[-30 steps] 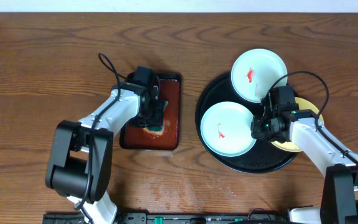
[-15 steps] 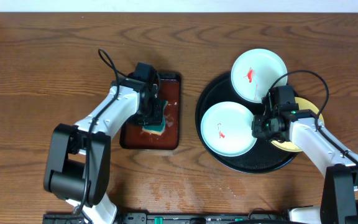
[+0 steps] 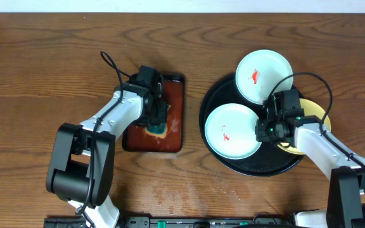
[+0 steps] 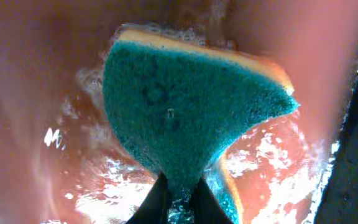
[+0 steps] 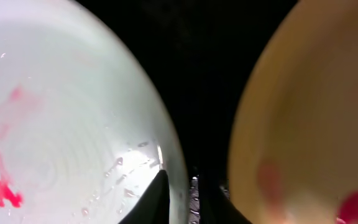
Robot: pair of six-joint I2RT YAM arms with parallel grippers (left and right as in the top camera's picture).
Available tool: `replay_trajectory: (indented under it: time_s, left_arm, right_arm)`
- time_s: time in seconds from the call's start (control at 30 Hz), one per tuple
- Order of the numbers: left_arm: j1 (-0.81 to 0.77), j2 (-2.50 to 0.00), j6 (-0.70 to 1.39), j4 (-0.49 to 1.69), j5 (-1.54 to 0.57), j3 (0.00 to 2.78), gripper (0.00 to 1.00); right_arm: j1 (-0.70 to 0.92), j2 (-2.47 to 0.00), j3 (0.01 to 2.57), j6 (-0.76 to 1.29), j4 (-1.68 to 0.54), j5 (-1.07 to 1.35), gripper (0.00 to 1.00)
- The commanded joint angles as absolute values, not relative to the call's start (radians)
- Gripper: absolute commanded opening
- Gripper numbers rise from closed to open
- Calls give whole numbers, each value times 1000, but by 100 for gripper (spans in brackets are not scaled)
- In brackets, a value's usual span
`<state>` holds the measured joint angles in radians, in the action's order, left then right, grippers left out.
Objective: Clean dirty plates on tray and stack at the side
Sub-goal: 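Scrub the lower pale green plate with the sponge in the left gripper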
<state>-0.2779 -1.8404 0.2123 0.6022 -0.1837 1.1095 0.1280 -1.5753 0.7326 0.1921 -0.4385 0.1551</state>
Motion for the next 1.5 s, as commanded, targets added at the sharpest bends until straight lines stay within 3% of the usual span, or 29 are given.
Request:
replay_trajectory:
  time_s: [0.0, 0.03, 0.3, 0.43, 0.8, 1.1, 1.47]
  left_arm:
    - [-283, -1867, 215, 746, -171, 1164, 7]
    - [-283, -1860, 215, 777, -171, 1190, 7]
    - [-333, -1773, 215, 956, -271, 1387, 8]
    - [-413, -1751, 290, 888, -364, 1388, 8]
    - [-721, -1903, 654, 487, -368, 1346, 8]
    - [-789, -2075, 707, 379, -405, 1346, 7]
    - [-707, -2091, 556, 759, 142, 1450, 8]
  right_arm:
    - [143, -1562, 672, 221, -387, 188, 5]
    - [143, -1562, 662, 238, -373, 189, 1]
    - [143, -1562, 650, 258, -303, 188, 1]
    - [143, -1562, 650, 257, -270, 188, 1]
    - [143, -1562, 650, 257, -276, 188, 1]
    - [143, -1562, 650, 258, -290, 188, 1]
    - [143, -1562, 650, 258, -304, 188, 1]
